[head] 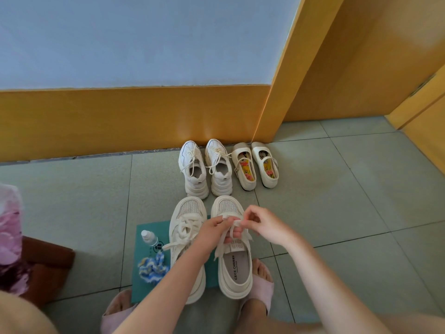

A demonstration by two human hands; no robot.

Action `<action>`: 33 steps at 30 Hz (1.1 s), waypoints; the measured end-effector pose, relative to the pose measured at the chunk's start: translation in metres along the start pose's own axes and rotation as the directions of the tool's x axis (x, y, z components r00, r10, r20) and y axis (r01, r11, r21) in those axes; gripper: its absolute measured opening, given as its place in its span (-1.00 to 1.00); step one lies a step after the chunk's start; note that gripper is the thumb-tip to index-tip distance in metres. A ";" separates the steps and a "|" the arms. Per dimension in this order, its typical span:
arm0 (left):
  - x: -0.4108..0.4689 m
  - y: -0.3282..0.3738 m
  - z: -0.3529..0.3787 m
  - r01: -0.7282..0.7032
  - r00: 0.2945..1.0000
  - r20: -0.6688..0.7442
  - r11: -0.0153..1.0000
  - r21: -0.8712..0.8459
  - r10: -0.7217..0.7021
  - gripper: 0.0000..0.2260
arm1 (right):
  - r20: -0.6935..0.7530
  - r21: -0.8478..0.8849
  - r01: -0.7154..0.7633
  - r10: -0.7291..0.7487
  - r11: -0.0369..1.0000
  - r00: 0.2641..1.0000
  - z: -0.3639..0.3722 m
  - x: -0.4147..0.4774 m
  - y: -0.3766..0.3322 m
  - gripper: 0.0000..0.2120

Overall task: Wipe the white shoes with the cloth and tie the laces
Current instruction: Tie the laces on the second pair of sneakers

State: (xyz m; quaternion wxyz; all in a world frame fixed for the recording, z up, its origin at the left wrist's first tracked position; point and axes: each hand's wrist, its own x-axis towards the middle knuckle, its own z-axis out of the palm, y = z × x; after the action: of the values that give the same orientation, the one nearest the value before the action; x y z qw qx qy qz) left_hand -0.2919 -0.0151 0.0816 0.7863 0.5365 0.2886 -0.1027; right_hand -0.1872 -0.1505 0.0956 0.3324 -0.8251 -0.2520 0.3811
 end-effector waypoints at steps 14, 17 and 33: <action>0.000 -0.003 0.000 0.063 0.992 -0.105 0.998 -0.032 -0.066 -0.88 | 0.105 0.153 -0.070 0.054 0.986 0.993 0.008 -0.004 0.004 -0.87; 0.000 -0.004 -0.001 -0.013 0.990 -0.139 0.995 0.096 0.026 -0.90 | 0.052 0.223 -0.101 0.091 0.970 0.994 0.011 -0.002 0.009 -0.85; -0.005 -0.018 0.013 -0.168 0.825 -0.200 0.567 0.806 0.529 -0.78 | -0.006 0.260 -0.122 0.128 0.958 0.992 0.027 0.007 0.016 -0.69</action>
State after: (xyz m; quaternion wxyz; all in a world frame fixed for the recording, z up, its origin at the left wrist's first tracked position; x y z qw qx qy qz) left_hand -0.2999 -0.0353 0.0734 0.4091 0.8705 0.2655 0.0664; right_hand -0.2025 -0.1464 0.0672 0.4154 -0.7932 -0.1436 0.4215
